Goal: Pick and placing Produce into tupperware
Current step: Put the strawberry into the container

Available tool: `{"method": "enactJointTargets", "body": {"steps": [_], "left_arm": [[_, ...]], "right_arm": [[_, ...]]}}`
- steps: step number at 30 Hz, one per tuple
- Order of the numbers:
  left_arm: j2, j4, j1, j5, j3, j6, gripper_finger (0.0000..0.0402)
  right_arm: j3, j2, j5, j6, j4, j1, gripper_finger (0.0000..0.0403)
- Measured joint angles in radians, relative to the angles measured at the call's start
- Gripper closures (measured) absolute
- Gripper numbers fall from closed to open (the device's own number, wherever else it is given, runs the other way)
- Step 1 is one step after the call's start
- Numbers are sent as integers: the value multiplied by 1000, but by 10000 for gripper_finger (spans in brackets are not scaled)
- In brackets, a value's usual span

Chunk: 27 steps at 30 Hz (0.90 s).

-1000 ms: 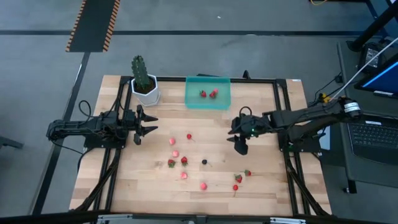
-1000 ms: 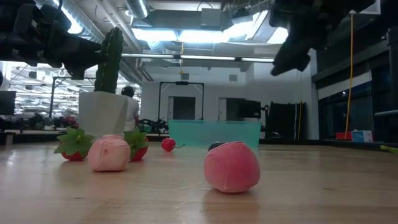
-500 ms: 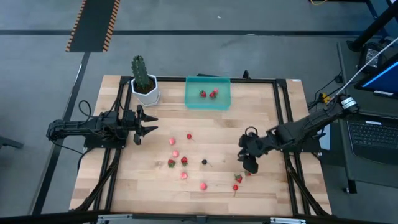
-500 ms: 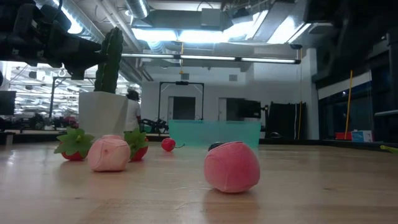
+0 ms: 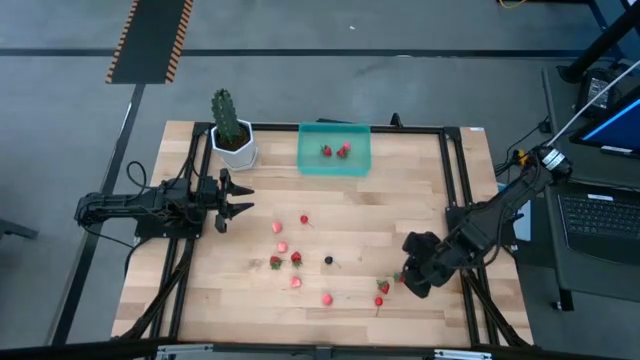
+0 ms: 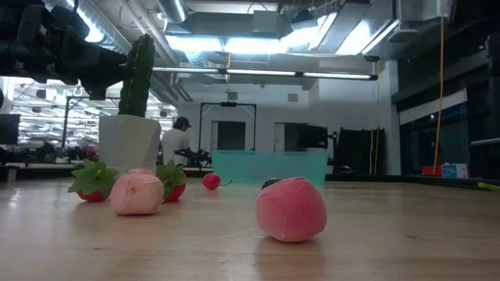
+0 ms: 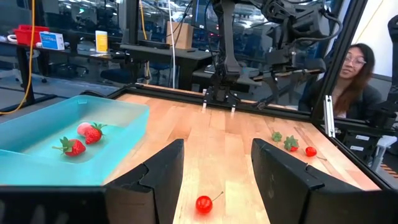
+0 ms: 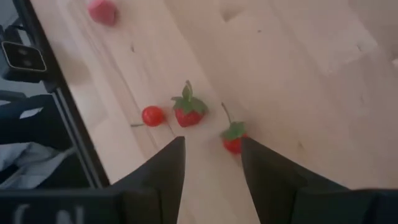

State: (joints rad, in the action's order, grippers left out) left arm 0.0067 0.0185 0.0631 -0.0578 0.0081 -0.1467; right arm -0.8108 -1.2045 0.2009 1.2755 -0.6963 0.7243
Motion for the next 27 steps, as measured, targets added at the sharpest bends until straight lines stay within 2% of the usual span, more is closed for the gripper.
{"method": "enactJointTargets", "body": {"steps": [6, 9, 13, 19, 27], "left_arm": [[0, 0, 0, 0, 0, 0, 221], [0, 0, 0, 0, 0, 0, 221], [0, 0, 0, 0, 0, 0, 221], [0, 0, 0, 0, 0, 0, 221], [0, 0, 0, 0, 0, -1, 221]], "right_arm": [[0, 0, -40, -68, 18, 8, 244], [0, -7, -33, -15, 4, 8, 240], [0, -50, -31, 16, -30, 8, 208], [0, -138, -34, 7, 11, 8, 152], [0, -206, -52, 6, 48, 8, 145]]}}
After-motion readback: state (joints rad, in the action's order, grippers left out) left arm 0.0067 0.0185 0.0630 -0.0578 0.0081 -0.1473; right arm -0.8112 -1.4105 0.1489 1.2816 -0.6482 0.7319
